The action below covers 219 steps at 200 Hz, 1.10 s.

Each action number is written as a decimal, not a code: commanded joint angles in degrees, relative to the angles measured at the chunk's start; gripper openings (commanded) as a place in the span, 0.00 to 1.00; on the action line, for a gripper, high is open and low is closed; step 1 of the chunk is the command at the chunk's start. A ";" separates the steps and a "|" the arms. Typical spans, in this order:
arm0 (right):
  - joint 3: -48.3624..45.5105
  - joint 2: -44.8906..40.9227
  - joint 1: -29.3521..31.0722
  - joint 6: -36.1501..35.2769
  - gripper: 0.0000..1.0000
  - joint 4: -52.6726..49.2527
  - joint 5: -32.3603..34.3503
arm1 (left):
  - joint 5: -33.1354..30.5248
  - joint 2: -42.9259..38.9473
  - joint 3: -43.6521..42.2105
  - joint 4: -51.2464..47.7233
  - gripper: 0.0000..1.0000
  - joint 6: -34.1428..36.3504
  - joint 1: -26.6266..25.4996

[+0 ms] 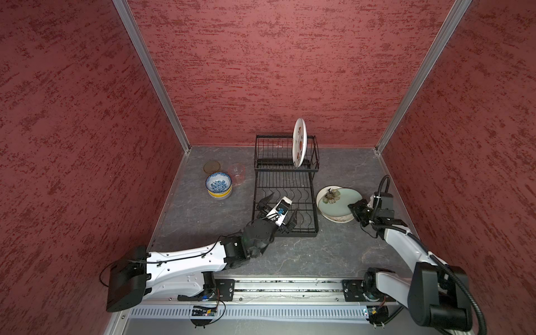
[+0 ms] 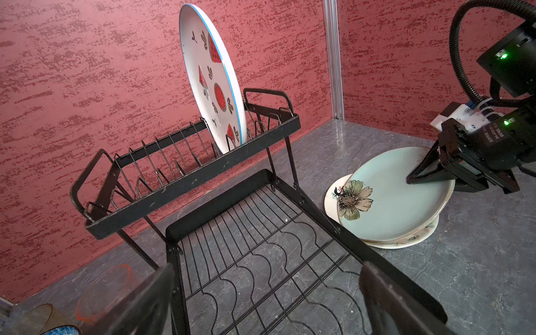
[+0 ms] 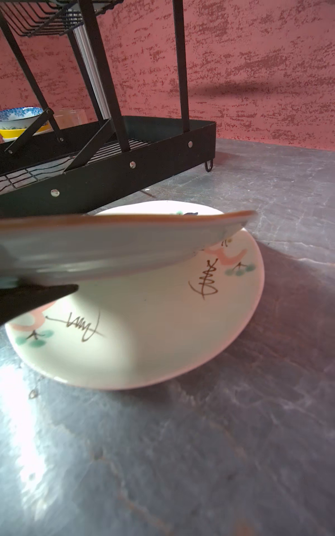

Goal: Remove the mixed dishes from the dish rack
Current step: 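Lower the green plate onto the white flowered plate with the right gripper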

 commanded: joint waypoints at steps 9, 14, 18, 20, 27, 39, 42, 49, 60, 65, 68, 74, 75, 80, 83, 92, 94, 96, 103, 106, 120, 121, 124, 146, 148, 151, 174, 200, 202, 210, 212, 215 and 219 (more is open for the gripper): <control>3.58 0.74 -0.24 -1.50 0.11 4.74 -1.81 | -0.57 -0.98 -0.54 0.05 1.00 -0.55 0.44; 3.76 0.99 -0.19 -2.00 0.14 4.28 -1.62 | -0.53 -0.98 -0.52 0.10 1.00 -0.53 0.47; 3.84 1.13 -0.21 -2.26 0.16 3.97 -1.65 | -0.51 -0.98 -0.55 0.06 1.00 -0.54 0.42; 3.86 1.21 -0.18 -2.39 0.17 3.69 -1.60 | -0.49 -0.93 -0.56 0.09 1.00 -0.55 0.44; 4.01 1.48 -0.22 -2.78 0.21 3.07 -1.59 | -0.50 -0.94 -0.56 0.10 1.00 -0.63 0.44; 4.08 1.83 -0.26 -3.36 0.32 2.24 -1.53 | -0.47 -0.88 -0.57 0.08 1.00 -0.72 0.53; 4.07 1.85 -0.25 -3.48 0.35 2.07 -1.51 | -0.41 -0.89 -0.56 0.09 1.00 -0.72 0.53; 4.24 2.00 -0.26 -3.80 0.40 1.55 -1.49 | -0.40 -0.80 -0.52 0.04 1.00 -0.72 0.61; 4.78 2.27 -0.25 -4.79 0.47 0.08 -0.91 | -0.22 -0.61 -0.47 0.02 1.00 -0.81 0.62; 5.21 2.38 -0.23 -5.31 0.49 -0.70 -0.76 | -0.26 -0.56 -0.55 -0.01 1.00 -0.81 0.62; 5.36 2.45 -0.23 -5.61 0.50 -1.16 -0.77 | -0.35 -0.47 -0.51 -0.12 1.00 -0.81 0.64; 5.71 2.56 -0.19 -6.22 0.53 -2.14 -0.51 | -0.33 -0.32 -0.39 -0.16 1.00 -0.90 0.68; 5.78 2.56 -0.23 -6.27 0.53 -2.27 -0.43 | -0.36 -0.34 -0.43 -0.16 1.00 -0.90 0.69; 6.11 2.52 -0.26 -6.74 0.56 -3.02 -0.17 | -0.36 -0.24 -0.38 -0.27 1.00 -0.90 0.71; 6.32 2.55 -0.23 -7.02 0.57 -3.40 -0.06 | -0.38 -0.26 -0.38 -0.28 1.00 -0.90 0.66; 6.84 2.52 -0.20 -8.16 0.61 -4.65 0.34 | -0.37 -0.14 -0.30 -0.26 1.00 -0.98 0.70; 7.05 2.61 -0.23 -8.41 0.62 -4.96 0.41 | -0.39 -0.13 -0.34 -0.27 1.00 -1.05 0.70; 7.23 2.70 -0.19 -8.65 0.63 -5.37 0.54 | -0.37 -0.11 -0.35 -0.28 1.00 -1.07 0.71; 7.86 2.95 -0.24 -9.66 0.67 -6.71 0.84 | -0.34 -0.10 -0.30 -0.26 1.00 -1.07 0.79; 8.10 3.06 -0.22 -10.09 0.68 -7.16 0.94 | -0.31 -0.03 -0.30 -0.26 1.00 -1.07 0.79; 9.20 3.78 -0.21 -12.24 0.75 -9.65 1.80 | -0.37 0.03 -0.29 -0.34 0.99 -1.20 0.88; 9.33 3.83 -0.19 -12.40 0.75 -9.80 1.90 | -0.38 0.10 -0.29 -0.34 1.00 -1.23 0.88; 9.55 4.06 -0.19 -12.80 0.77 -10.33 2.20 | -0.34 0.07 -0.31 -0.34 1.00 -1.25 0.88; 10.91 5.71 -0.10 -15.97 0.85 -13.00 3.68 | -0.21 0.24 -0.29 -0.38 1.00 -1.42 0.98; 10.94 5.90 -0.16 -16.23 0.86 -13.23 3.68 | -0.24 0.25 -0.29 -0.39 1.00 -1.42 0.97; 11.12 6.21 -0.12 -16.53 0.86 -13.46 3.75 | -0.23 0.25 -0.15 -0.42 1.00 -1.49 0.99; 11.98 7.94 -0.12 -18.32 0.93 -15.15 5.36 | -0.22 0.34 -0.14 -0.60 1.00 -1.51 1.10; 13.81 7.97 0.08 -21.02 0.99 -18.26 11.08 | -0.19 0.43 -0.08 -0.80 1.00 -1.76 1.36; 13.98 7.91 0.19 -21.27 0.99 -18.54 11.71 | -0.24 0.43 -0.15 -0.91 1.00 -1.82 1.40; 14.68 7.51 0.58 -22.40 0.99 -19.69 14.61 | -0.08 0.51 -0.20 -0.99 1.00 -2.01 1.54; 14.88 7.42 0.72 -22.69 0.99 -19.89 15.27 | -0.05 0.52 -0.16 -0.98 1.00 -2.08 1.62; 15.09 7.26 0.78 -23.01 0.99 -20.15 16.03 | 0.01 0.59 -0.14 -0.97 1.00 -2.20 1.67; 15.16 7.10 0.95 -23.25 0.99 -20.47 16.90 | 0.16 0.69 -0.13 -1.03 1.00 -2.37 1.77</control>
